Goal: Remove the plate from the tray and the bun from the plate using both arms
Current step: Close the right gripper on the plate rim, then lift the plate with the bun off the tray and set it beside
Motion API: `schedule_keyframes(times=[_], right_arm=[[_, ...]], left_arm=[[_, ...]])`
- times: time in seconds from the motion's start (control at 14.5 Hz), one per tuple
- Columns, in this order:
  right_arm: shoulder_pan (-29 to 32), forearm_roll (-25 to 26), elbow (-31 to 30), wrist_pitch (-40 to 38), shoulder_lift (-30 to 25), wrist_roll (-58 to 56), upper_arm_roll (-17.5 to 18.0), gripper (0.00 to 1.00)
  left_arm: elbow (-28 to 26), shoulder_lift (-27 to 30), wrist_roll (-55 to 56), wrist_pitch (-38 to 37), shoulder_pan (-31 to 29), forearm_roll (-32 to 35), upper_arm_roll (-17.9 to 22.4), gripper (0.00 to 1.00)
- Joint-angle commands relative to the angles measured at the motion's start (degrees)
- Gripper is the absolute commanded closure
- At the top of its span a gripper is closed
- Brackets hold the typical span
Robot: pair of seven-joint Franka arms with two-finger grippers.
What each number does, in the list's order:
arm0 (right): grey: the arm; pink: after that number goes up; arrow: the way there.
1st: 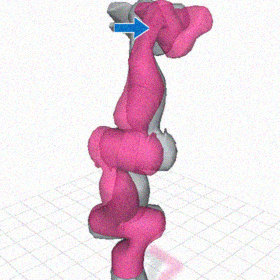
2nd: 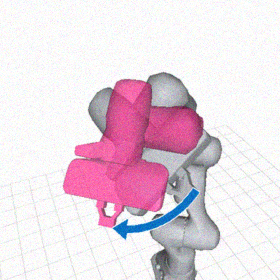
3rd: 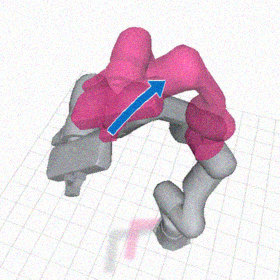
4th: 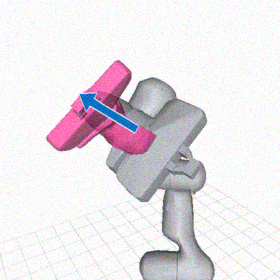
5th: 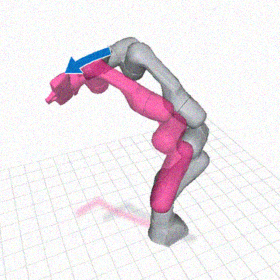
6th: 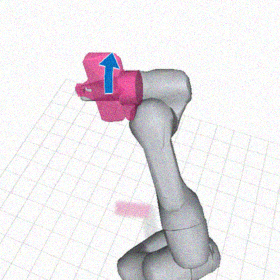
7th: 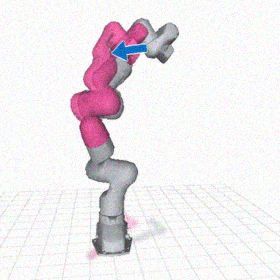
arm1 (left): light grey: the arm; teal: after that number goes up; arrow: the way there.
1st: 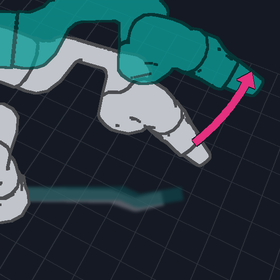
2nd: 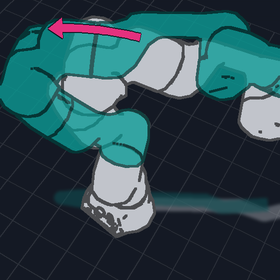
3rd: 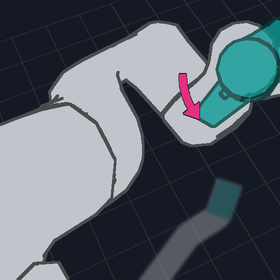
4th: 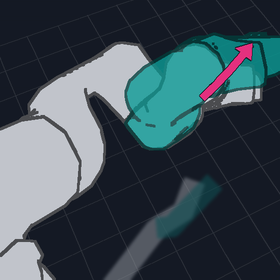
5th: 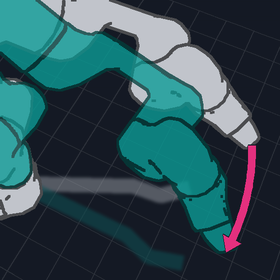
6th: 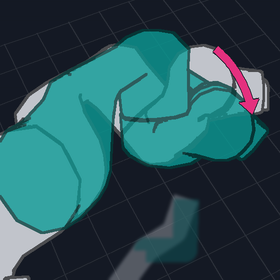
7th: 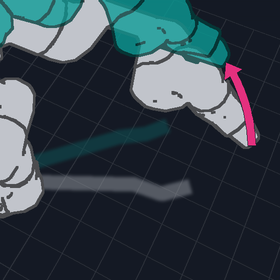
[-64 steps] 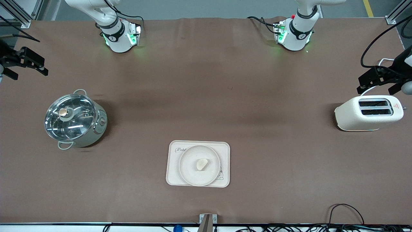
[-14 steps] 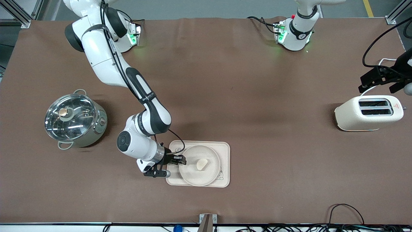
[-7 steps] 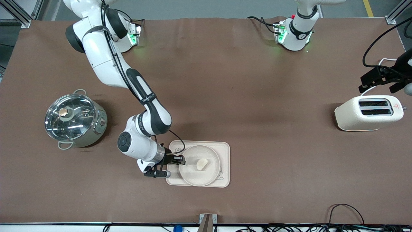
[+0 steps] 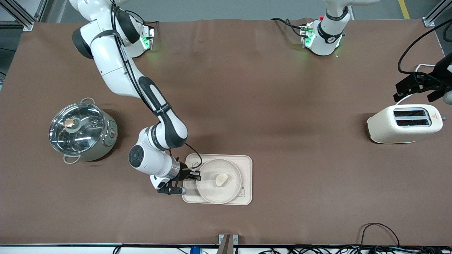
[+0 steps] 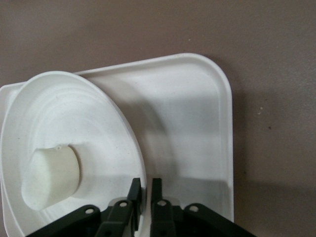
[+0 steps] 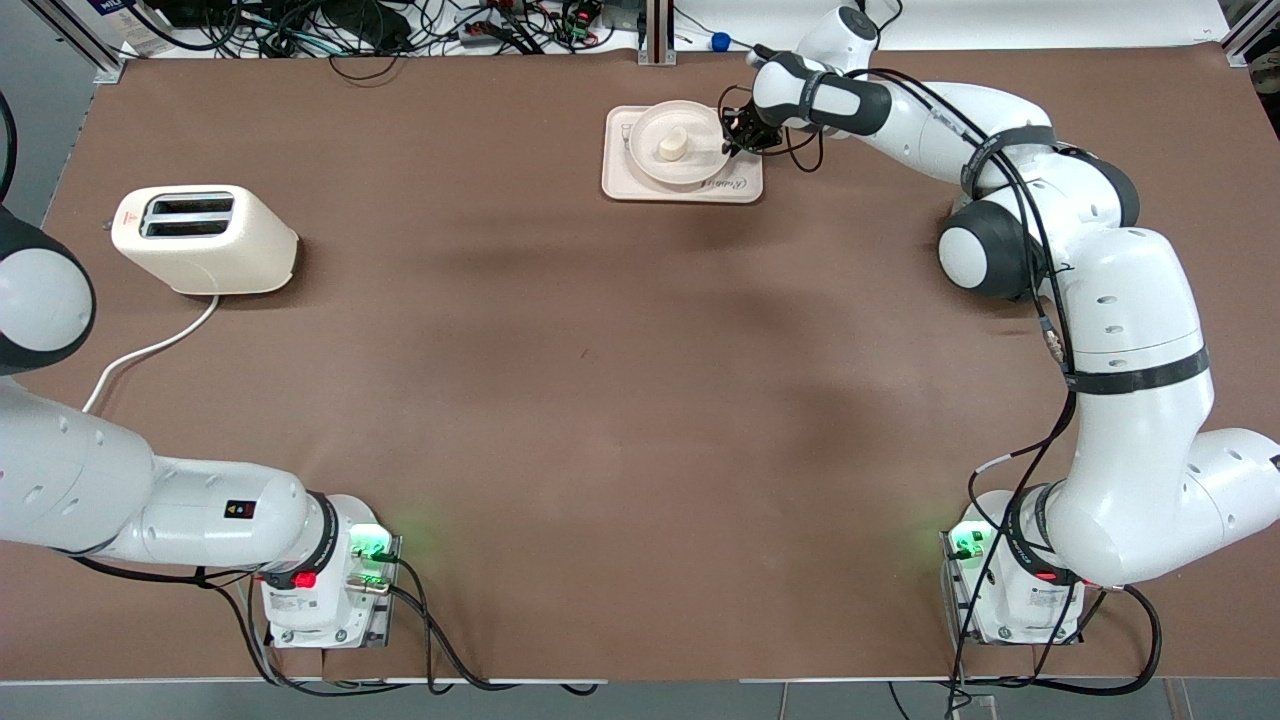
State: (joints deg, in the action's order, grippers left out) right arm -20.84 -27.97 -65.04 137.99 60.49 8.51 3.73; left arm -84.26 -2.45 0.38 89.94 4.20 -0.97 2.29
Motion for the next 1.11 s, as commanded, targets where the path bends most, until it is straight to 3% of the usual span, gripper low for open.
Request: schedule_keyframes(times=[0.0, 0.41, 0.69, 1.04], right_arm=[[0.54, -0.86, 1.49, -0.44, 0.85, -0.34, 0.66, 0.95], [0.71, -0.95, 1.40, -1.66, -0.11, -0.08, 0.66, 0.99], [0.98, -0.86, 1.23, -5.35, -4.76, 0.01, 0.58, 0.99], [2.29, -0.59, -2.01, -18.78, -12.66, 0.28, 0.23, 0.99]], left_arm=[[1.11, -0.36, -0.55, -1.00, -0.42, 0.27, -0.27, 0.00], [1.11, -0.36, -0.55, -1.00, -0.42, 0.27, -0.27, 0.00], [1.11, -0.36, -0.55, -1.00, -0.42, 0.27, -0.27, 0.00], [1.11, -0.36, -0.55, -1.00, -0.33, 0.27, -0.27, 0.00]])
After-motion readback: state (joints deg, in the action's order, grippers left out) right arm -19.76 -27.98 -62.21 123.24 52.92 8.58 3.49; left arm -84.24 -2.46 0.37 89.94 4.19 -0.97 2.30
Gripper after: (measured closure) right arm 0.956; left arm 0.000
